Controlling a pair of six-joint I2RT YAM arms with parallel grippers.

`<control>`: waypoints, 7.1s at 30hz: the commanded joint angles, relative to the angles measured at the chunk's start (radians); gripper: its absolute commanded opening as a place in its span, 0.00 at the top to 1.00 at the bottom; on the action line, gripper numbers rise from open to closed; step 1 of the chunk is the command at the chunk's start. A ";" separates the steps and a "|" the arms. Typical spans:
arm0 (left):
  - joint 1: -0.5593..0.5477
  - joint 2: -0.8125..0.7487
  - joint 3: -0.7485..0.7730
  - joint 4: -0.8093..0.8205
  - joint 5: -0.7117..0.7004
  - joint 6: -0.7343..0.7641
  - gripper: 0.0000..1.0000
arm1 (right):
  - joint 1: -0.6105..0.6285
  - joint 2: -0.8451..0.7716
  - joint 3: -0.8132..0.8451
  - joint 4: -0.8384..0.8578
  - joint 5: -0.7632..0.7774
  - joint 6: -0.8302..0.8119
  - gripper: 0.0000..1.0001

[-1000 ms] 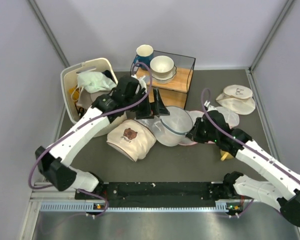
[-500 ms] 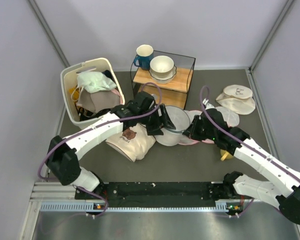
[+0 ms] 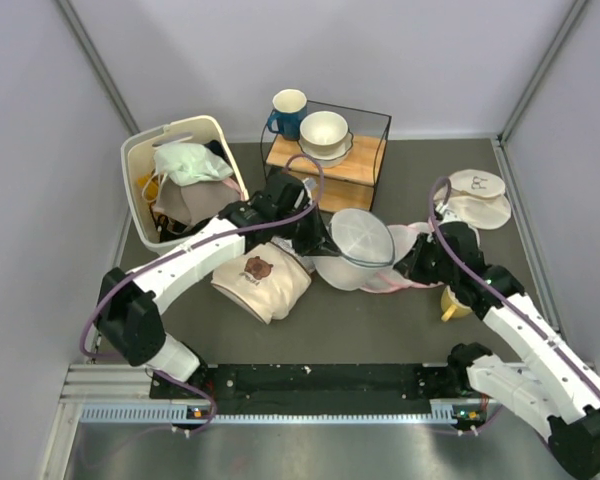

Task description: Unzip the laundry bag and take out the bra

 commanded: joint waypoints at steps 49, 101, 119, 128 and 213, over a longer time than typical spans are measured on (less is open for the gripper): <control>-0.019 0.027 -0.011 0.108 0.015 -0.237 0.22 | 0.187 0.084 0.053 0.174 0.022 0.146 1.00; -0.002 0.020 0.142 -0.067 0.016 -0.004 0.12 | 0.213 0.074 0.019 0.192 0.041 0.189 1.00; 0.024 0.176 0.225 -0.064 0.027 0.045 1.00 | 0.131 -0.043 -0.008 0.039 0.111 0.126 1.00; 0.087 0.152 0.229 -0.075 0.064 0.091 1.00 | -0.059 -0.132 -0.079 -0.055 0.047 0.007 1.00; 0.016 -0.034 0.374 -0.371 -0.189 0.419 0.25 | 0.256 -0.113 0.147 -0.111 0.420 0.034 1.00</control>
